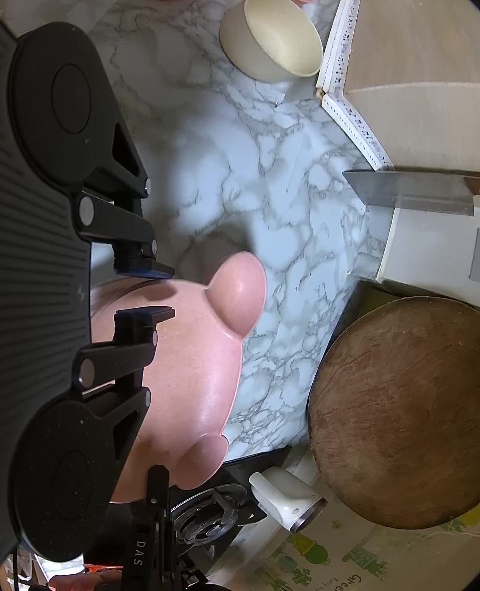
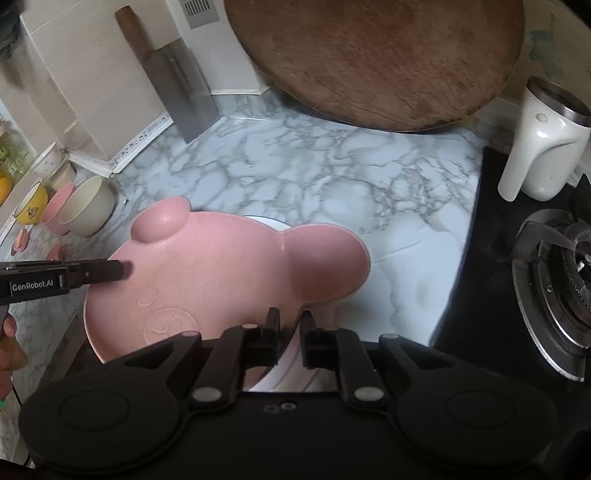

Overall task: Organize plates and bowls
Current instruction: 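Carry the pink bear plate with both grippers toward the white plates, then lower the pink bear plate onto the white plates and open both grippers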

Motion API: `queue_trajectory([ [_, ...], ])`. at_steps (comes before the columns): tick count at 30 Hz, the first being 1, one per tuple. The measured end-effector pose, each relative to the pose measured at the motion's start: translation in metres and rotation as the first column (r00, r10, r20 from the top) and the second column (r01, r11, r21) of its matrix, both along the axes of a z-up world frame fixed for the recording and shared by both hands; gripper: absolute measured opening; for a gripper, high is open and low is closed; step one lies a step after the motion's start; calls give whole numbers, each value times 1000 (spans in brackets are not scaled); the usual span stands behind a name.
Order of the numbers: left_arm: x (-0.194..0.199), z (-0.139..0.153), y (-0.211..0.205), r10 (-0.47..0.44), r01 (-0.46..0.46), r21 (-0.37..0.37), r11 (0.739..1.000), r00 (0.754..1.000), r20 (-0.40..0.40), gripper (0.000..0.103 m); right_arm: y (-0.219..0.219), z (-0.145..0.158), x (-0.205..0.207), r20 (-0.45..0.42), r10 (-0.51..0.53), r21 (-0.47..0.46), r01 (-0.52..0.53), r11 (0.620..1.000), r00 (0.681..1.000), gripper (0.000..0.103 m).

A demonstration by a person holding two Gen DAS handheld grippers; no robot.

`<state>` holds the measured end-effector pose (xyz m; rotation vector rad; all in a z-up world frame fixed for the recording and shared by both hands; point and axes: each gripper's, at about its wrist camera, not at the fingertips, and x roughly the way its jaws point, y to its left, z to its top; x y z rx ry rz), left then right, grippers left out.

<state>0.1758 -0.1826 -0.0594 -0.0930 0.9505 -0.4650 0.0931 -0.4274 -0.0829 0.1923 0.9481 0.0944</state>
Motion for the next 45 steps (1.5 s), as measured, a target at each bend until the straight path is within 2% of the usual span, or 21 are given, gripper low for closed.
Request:
queue_trajectory([
  [7, 7, -6, -14, 10, -10, 29, 1000, 1000, 3, 15, -9, -7, 11, 1, 12, 7, -12, 1000, 1000, 12],
  [22, 9, -19, -19, 28, -27, 66, 997, 999, -21, 15, -5, -18, 16, -9, 52, -42, -53, 998, 999, 11],
  [25, 9, -21, -20, 34, -32, 78, 996, 999, -23, 15, -4, -18, 17, -7, 52, -54, -52, 997, 999, 11],
  [31, 5, -20, -25, 21, -21, 109, 994, 1000, 3, 15, 1, -15, 17, 11, 58, -136, -56, 989, 998, 19],
  [39, 3, -20, -17, 35, -34, 112, 993, 999, -8, 15, 1, -4, 8, 41, 50, -129, -44, 991, 998, 23],
  [45, -5, -11, -14, 44, -43, 87, 995, 999, -2, 15, 16, 3, 0, 55, 89, -109, -83, 991, 994, 23],
])
